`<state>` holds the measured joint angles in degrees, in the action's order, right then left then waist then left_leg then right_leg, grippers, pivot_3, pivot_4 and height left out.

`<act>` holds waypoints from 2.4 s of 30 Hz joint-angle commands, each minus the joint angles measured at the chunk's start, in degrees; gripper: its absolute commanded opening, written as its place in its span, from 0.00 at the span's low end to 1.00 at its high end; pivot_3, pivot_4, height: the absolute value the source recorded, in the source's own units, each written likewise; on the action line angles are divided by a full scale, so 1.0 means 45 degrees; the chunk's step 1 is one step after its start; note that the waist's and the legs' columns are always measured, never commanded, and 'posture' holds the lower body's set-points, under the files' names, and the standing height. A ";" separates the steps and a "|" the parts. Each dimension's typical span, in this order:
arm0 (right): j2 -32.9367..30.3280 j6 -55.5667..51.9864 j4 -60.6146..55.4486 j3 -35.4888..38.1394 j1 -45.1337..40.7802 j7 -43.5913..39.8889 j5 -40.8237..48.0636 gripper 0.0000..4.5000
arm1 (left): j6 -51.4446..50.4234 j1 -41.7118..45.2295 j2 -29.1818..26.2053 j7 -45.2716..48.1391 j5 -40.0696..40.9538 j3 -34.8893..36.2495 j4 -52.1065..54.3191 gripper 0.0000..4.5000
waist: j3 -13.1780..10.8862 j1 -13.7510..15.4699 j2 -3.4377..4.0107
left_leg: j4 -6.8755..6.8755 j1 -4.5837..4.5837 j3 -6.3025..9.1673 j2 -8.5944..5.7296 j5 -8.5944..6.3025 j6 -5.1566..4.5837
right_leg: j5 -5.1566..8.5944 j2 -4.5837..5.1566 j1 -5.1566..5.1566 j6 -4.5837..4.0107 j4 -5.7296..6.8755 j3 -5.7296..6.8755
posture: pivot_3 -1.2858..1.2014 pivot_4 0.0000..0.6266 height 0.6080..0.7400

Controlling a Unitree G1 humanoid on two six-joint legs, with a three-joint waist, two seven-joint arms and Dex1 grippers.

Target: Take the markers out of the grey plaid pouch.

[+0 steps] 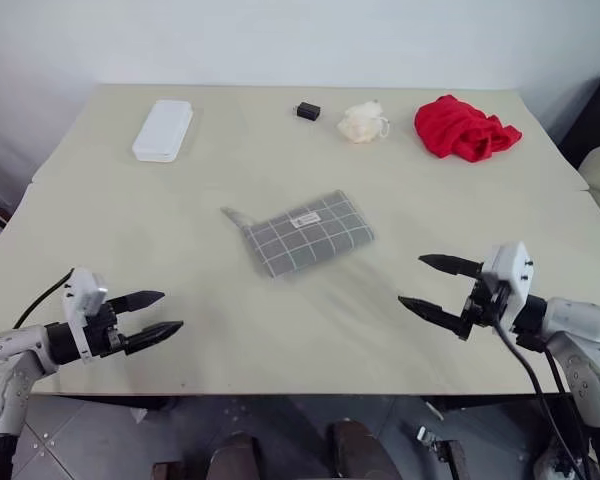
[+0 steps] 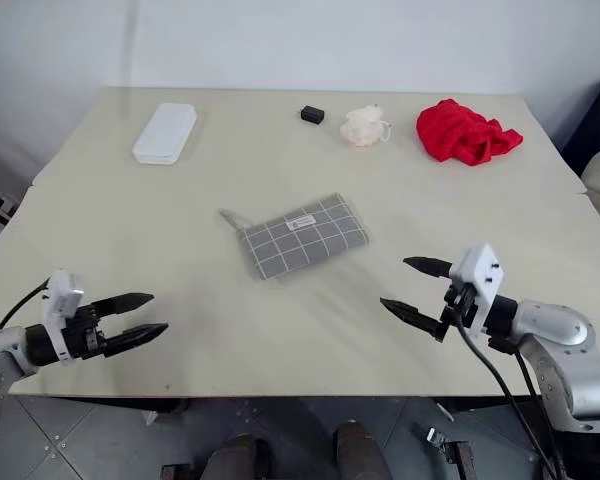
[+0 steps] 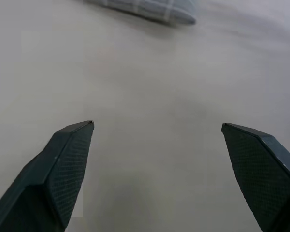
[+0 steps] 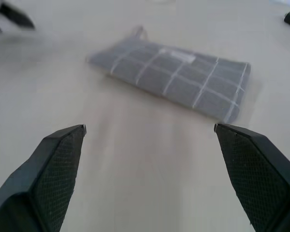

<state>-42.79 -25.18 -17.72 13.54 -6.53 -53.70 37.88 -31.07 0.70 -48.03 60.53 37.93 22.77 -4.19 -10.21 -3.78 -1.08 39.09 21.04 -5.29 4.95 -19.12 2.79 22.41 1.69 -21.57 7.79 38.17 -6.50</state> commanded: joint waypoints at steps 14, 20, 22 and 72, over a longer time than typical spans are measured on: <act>-0.1504 -0.0316 0.0160 0.2179 0.0122 -0.0519 0.0497 0.99 | -0.8757 0.5549 0.2571 -0.4544 0.2736 -0.1005 -0.0754 1.00 | 0.0000 0.0451 -0.0011 | 0.0025 0.0031 0.0008 -0.0116 -0.0019 -0.0081 | -0.0034 0.0123 0.0022 0.0065 -0.0053 0.0037 | 0.52 0.24 1.00; -0.1062 -0.0498 -0.0408 0.1935 0.0119 -0.0084 0.0629 0.99 | -0.9548 0.8036 0.4437 -0.6702 0.1982 -0.1112 -0.2976 1.00 | 0.0000 0.0310 -0.0011 | 0.0028 0.0031 0.0000 -0.0089 -0.0014 -0.0072 | -0.0034 0.0092 0.0002 0.0067 -0.0049 0.0023 | 0.52 0.24 1.00; -0.0895 -0.0539 -0.0710 0.1925 0.0276 0.0101 0.0651 0.99 | -0.9749 0.8703 0.4921 -0.7342 0.1865 -0.0900 -0.3671 1.00 | 0.0000 0.0288 -0.0010 | 0.0026 0.0030 0.0002 -0.0081 -0.0012 -0.0067 | -0.0034 0.0087 0.0000 0.0066 -0.0049 0.0022 | 0.52 0.24 1.00; -0.0023 -0.0396 -0.2441 0.2050 0.2323 0.1603 0.0629 1.00 | -1.0734 1.0949 0.3986 -0.1586 -0.0714 -0.4062 -0.6195 0.00 | -0.0002 0.0448 -0.0009 | 0.0005 0.0049 -0.0001 -0.0177 0.0024 -0.0067 | -0.0049 0.0139 0.0009 0.0097 -0.0057 0.0032 | 0.52 0.24 1.00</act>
<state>-42.11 -26.66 -26.93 21.30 3.63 -45.99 39.73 -76.53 50.63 -28.66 51.86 32.54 5.04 -36.64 -10.22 -1.76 -1.12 39.11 21.25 -5.28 4.16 -19.01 2.49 22.18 2.32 -21.52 8.23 37.92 -6.35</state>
